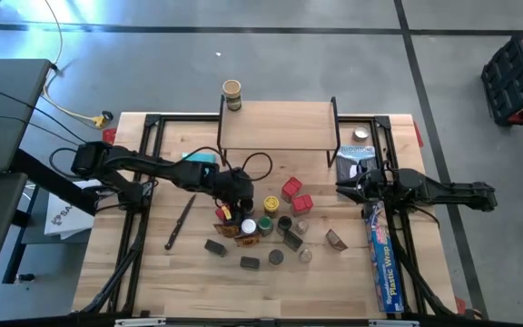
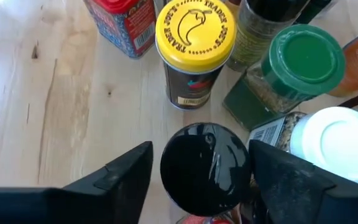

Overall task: Shelf spices
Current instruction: Put the black seasoning bottle on the shelf

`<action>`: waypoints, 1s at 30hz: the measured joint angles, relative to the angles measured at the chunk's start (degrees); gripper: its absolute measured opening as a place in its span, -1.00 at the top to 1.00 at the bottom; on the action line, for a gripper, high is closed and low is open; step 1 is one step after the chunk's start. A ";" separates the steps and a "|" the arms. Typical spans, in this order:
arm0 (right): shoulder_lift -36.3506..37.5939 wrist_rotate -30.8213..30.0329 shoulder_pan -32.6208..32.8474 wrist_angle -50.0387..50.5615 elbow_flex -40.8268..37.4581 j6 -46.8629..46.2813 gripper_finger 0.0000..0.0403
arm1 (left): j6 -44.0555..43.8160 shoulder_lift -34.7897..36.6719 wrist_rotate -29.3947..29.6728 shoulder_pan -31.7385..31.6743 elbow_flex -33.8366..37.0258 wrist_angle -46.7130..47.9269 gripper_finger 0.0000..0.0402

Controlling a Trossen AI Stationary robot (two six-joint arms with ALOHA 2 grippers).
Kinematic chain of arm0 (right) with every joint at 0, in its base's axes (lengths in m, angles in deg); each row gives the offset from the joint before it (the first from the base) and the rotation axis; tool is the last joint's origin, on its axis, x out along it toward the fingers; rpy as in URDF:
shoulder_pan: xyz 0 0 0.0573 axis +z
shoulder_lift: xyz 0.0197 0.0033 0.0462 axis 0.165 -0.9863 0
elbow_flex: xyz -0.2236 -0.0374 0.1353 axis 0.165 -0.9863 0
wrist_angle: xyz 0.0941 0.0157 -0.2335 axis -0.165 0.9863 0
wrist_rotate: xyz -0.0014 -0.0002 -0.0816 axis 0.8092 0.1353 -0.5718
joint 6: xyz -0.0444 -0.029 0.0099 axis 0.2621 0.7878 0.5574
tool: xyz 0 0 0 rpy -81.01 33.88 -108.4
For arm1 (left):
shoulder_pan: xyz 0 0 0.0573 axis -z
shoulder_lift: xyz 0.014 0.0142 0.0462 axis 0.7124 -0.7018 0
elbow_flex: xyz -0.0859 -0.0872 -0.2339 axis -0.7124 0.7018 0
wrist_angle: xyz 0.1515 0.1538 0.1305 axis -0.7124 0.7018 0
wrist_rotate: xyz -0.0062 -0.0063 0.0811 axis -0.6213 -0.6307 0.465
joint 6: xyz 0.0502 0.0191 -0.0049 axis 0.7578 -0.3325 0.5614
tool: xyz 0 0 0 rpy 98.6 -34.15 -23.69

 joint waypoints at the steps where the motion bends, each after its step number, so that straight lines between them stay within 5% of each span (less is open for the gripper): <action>1: -0.01 0.00 0.01 0.00 0.01 0.00 0.53 | 0.01 0.00 -0.14 -0.02 0.00 -0.04 -0.18; 16: -0.01 0.00 0.01 0.00 -0.01 0.00 0.53 | 1.45 0.14 0.31 -0.19 -0.29 0.38 0.01; 30: 0.00 0.01 0.01 0.00 0.00 0.01 0.53 | 7.64 0.15 -0.67 -6.35 -18.59 14.06 0.03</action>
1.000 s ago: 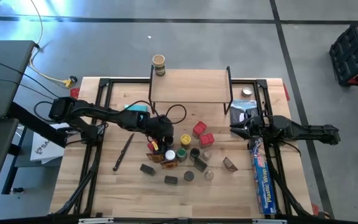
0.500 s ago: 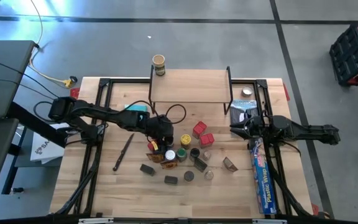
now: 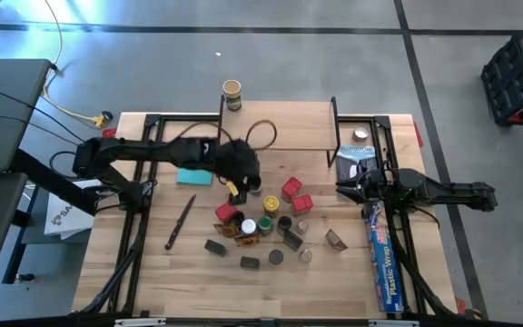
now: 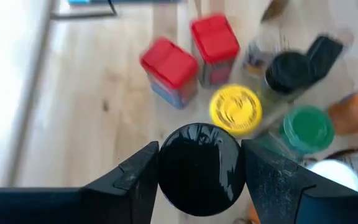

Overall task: Shelf spices
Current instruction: Put the black seasoning bottle on the shelf

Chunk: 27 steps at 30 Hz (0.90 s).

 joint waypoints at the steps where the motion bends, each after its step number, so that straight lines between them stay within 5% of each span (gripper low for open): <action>1: 0.00 -0.01 -0.01 0.00 -0.01 -0.01 0.53 | 0.38 0.00 -0.87 -0.64 -1.71 0.61 0.03; 15: 0.00 -0.01 -0.01 0.00 -0.01 -0.01 0.53 | 4.40 -1.22 -3.92 -17.50 -22.36 8.30 0.03; 21: 0.00 -0.01 -0.01 0.00 -0.01 -0.01 0.53 | 5.07 -7.42 -11.25 -25.62 -29.32 11.67 0.04; 27: 0.00 -0.01 0.00 0.00 0.00 -0.01 0.53 | 10.71 -15.89 -11.12 -28.98 -38.41 18.90 0.04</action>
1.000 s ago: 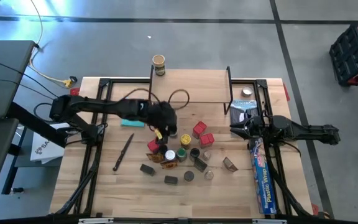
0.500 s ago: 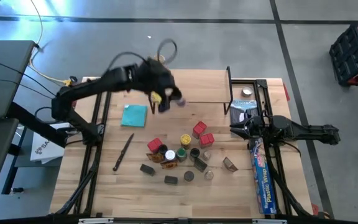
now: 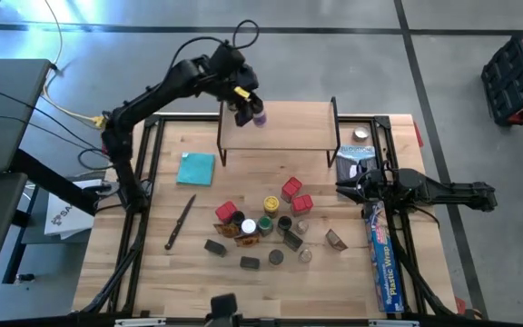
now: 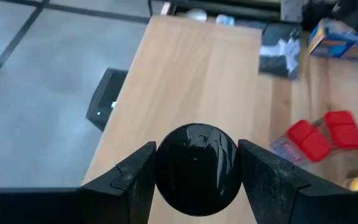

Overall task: Shelf spices
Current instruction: Put the black seasoning bottle on the shelf

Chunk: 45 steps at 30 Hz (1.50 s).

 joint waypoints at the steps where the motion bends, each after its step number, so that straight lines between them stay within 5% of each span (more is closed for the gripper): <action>1: 0.00 0.02 -0.01 0.00 -0.01 0.00 0.53 | 0.60 -1.24 -0.02 -0.39 -1.36 0.60 0.03; 8: 0.00 0.00 0.01 0.00 -0.01 0.00 0.53 | 3.87 -7.26 0.26 -2.75 -6.12 2.11 0.01; 45: 0.00 0.00 0.01 0.00 -0.01 0.02 0.53 | 7.03 -9.49 2.88 -8.47 -5.42 0.16 -0.01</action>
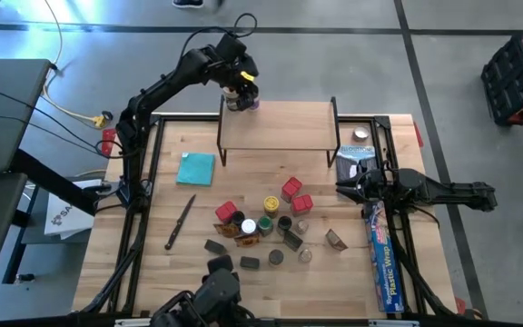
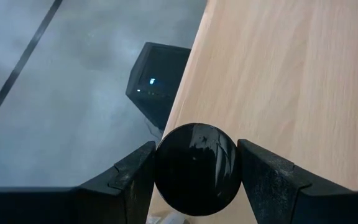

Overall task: Shelf spices
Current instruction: Put the black seasoning bottle on the shelf

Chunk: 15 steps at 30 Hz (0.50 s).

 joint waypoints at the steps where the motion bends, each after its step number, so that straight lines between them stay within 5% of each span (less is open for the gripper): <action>1: -0.01 0.00 0.00 0.00 0.01 -0.02 0.53 | 0.00 0.00 0.09 -0.08 0.00 0.04 -0.01; 15: -0.01 0.02 -0.02 0.00 0.02 -0.02 0.53 | -0.48 -0.13 0.43 -0.45 0.07 1.06 -0.23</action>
